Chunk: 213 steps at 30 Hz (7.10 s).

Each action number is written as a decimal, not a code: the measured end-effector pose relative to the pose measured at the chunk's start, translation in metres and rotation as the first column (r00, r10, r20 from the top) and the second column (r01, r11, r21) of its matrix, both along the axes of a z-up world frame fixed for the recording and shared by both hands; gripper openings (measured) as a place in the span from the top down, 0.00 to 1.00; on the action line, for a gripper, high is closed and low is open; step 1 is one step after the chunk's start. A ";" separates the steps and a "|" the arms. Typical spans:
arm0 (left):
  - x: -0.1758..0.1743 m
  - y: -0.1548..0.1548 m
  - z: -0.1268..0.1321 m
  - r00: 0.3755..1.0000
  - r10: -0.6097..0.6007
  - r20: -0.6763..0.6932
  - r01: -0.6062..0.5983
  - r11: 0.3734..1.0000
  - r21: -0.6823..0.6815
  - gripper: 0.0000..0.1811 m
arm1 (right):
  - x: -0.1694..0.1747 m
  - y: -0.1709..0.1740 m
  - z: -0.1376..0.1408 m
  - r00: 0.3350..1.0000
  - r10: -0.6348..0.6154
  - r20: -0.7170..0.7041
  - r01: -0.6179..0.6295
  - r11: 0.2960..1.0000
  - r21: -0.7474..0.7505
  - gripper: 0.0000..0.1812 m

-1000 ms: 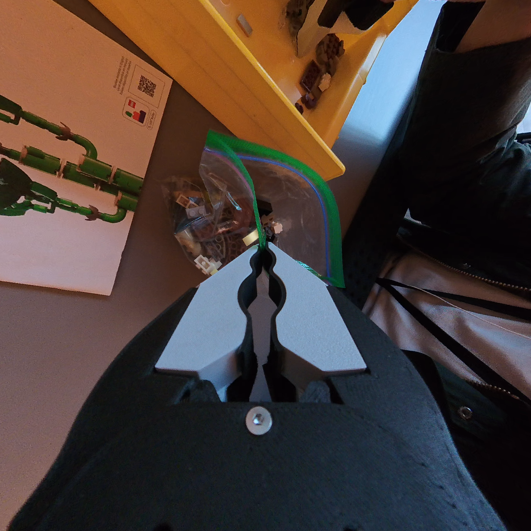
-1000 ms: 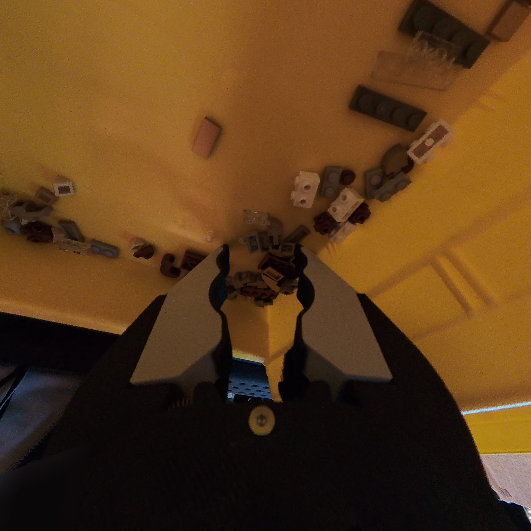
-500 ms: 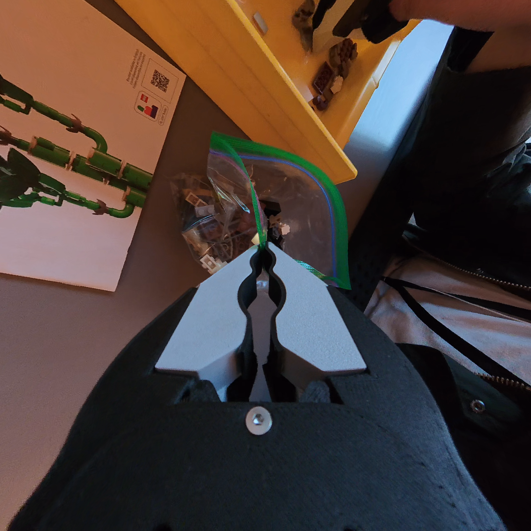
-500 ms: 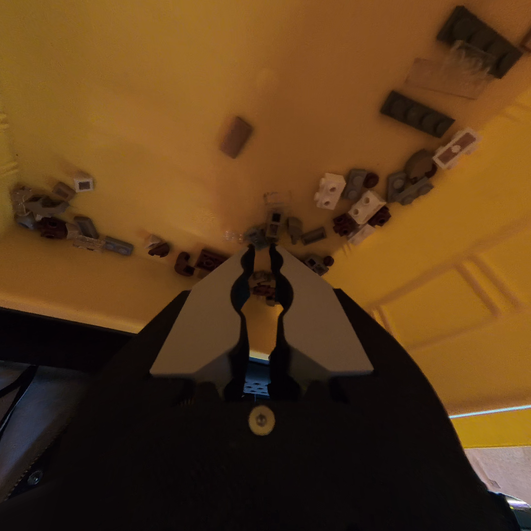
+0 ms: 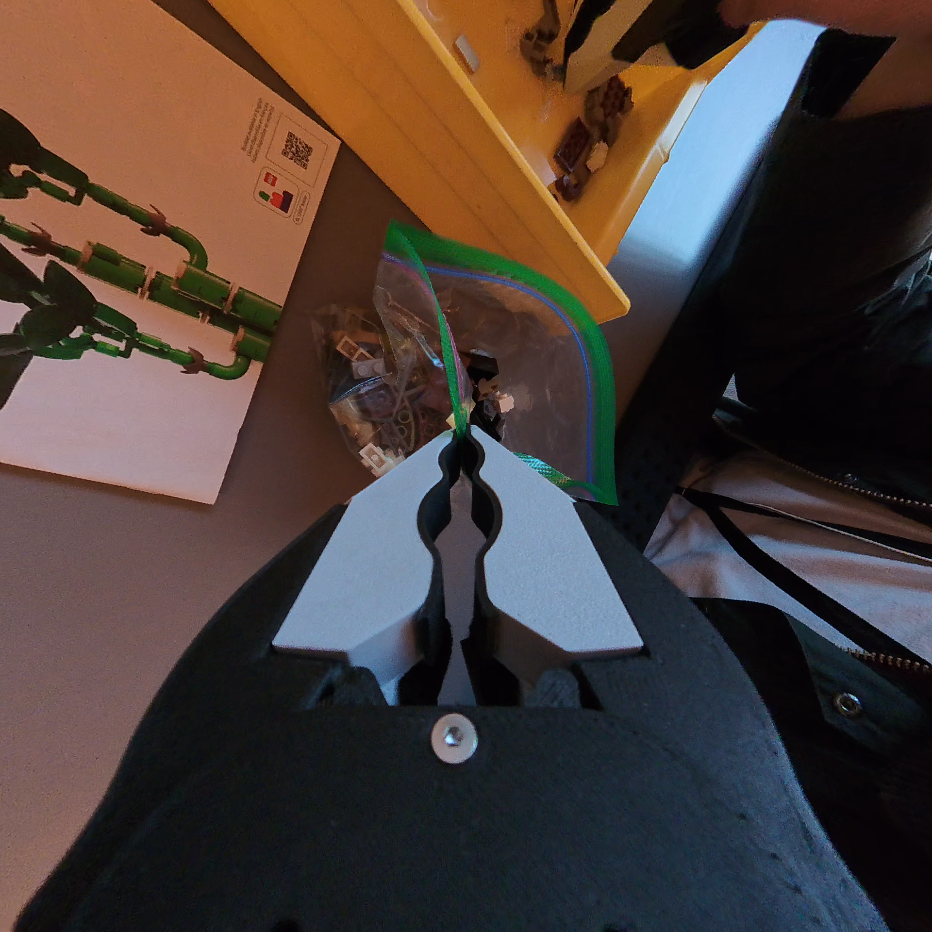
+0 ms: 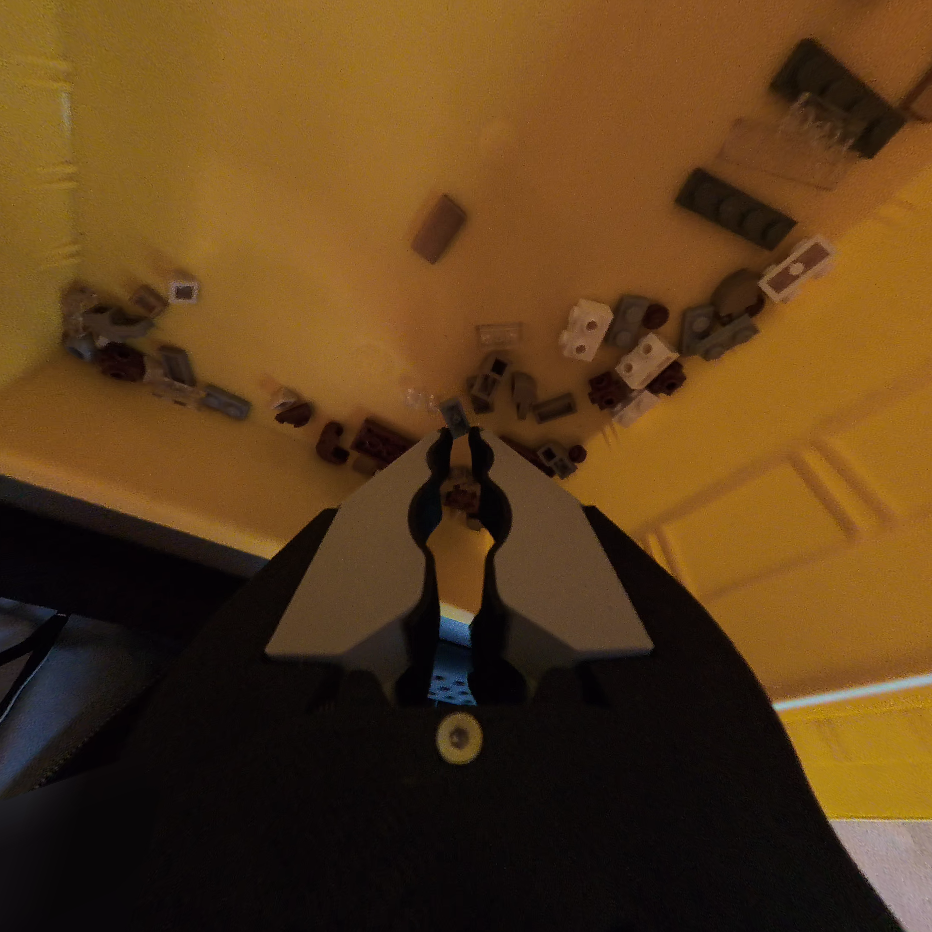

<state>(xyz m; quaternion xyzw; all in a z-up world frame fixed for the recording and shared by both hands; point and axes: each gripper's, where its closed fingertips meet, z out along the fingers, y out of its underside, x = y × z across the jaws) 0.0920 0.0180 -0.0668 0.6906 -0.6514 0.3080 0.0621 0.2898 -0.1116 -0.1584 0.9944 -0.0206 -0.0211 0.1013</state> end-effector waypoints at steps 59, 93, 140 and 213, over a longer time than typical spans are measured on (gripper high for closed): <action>-0.002 -0.003 0.012 0.999 -0.030 0.045 0.030 1.000 -0.006 1.00 | -0.141 0.109 0.211 0.690 0.719 0.083 -0.090 -0.029 0.996 0.68; -0.003 -0.006 0.010 0.999 -0.038 0.032 0.039 0.999 -0.009 1.00 | -0.008 0.072 -0.007 0.820 0.553 0.146 -0.562 0.731 0.387 0.91; -0.001 -0.005 0.011 0.999 -0.035 0.040 0.035 0.999 -0.005 1.00 | -0.196 0.111 0.127 0.639 0.753 0.160 -0.474 0.221 0.852 0.92; -0.002 -0.004 0.010 0.999 -0.034 0.036 0.035 0.999 -0.015 1.00 | -0.182 0.123 0.107 0.748 0.656 0.099 -0.478 0.429 0.766 0.84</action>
